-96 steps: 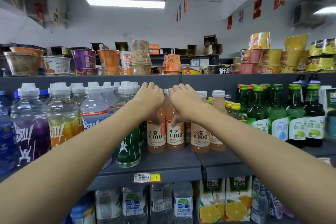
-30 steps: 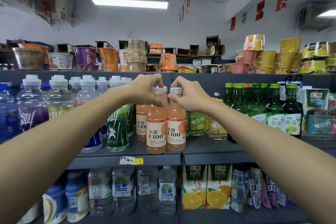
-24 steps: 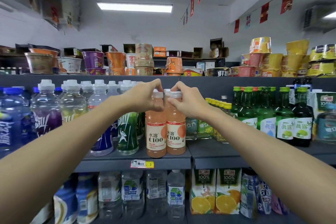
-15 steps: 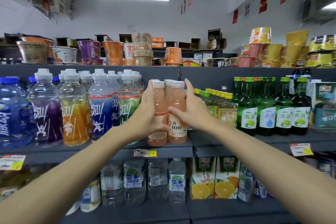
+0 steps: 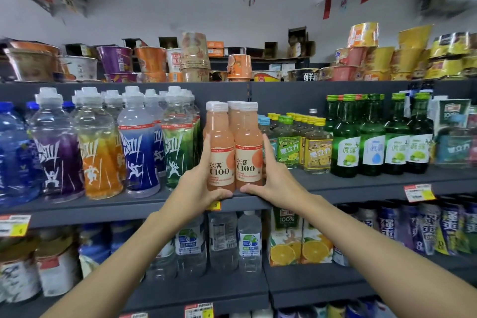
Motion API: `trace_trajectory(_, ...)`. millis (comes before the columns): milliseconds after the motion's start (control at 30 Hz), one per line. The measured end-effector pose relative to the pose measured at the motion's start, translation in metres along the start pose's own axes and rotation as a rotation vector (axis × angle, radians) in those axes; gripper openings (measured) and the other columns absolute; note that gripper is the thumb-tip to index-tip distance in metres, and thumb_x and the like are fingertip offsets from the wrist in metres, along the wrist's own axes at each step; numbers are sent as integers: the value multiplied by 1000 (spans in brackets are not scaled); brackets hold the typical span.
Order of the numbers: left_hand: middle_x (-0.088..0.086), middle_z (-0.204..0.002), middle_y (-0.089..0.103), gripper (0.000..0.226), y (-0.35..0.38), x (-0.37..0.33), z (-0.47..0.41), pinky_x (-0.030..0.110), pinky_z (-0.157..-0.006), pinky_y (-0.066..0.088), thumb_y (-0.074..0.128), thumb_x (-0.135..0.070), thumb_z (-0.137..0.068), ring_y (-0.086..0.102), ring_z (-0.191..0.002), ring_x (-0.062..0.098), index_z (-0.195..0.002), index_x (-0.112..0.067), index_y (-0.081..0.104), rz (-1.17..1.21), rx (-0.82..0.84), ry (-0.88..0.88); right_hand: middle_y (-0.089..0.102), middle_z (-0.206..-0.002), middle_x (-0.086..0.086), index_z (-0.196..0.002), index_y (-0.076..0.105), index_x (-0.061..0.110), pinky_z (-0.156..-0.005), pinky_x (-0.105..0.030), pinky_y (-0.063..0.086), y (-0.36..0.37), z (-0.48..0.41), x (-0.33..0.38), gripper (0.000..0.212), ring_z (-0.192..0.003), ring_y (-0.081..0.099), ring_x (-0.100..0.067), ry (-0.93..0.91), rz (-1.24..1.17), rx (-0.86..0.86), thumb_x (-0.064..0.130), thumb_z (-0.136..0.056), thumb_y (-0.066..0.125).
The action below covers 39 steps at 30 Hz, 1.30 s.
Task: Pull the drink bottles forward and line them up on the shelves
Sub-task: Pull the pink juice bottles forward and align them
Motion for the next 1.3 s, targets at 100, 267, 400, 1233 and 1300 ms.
trace_trajectory(100, 1, -128, 67, 133, 3, 2, 4, 29, -87, 53, 85, -38, -75, 69, -101, 14, -149, -50, -24, -38, -35, 5, 56, -142, 12, -145, -7, 65, -101, -30, 51, 2, 2, -1, 121, -116, 56, 3, -17, -11, -31, 48, -72, 88)
trace_trajectory(267, 2, -124, 70, 130, 4, 2, 7, 30, -84, 54, 84, -40, -77, 71, -97, 15, -148, -51, -24, -66, -81, -11, 56, -145, 6, -156, 1, 46, -105, -40, 51, 5, 4, -5, 116, -125, 59, -12, -1, -11, -35, 49, -75, 85)
trace_trajectory(400, -1, -122, 70, 127, 4, 2, 11, 32, -86, 56, 82, -40, -78, 70, -96, 11, -149, -52, -22, -48, -100, -23, 57, -144, 7, -156, 3, 45, -104, -42, 51, 6, 4, -5, 114, -124, 60, -13, -9, -7, -40, 49, -76, 84)
trace_trajectory(1233, 7, -84, 73, 132, 1, -7, 11, 35, -65, 55, 74, -58, -79, 68, -70, 24, -143, -39, -40, -443, -91, -69, 64, -132, 5, -148, 26, 31, -93, -36, 57, 3, -2, -5, 97, -112, 65, -11, 1, 90, 34, 63, -73, 80)
trace_trajectory(1300, 7, -85, 73, 132, 0, -7, 11, 34, -65, 54, 73, -58, -79, 68, -71, 25, -143, -38, -41, -475, -94, -65, 63, -133, 4, -146, 27, 30, -93, -36, 57, 3, -2, -5, 94, -113, 64, -12, 3, 105, 36, 63, -74, 79)
Point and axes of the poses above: each hand's wrist, its own z-axis away from the middle knuckle, its own y-axis out of the palm, x = y × z, the point moved 4 cm from there along -z, towards the middle knuckle
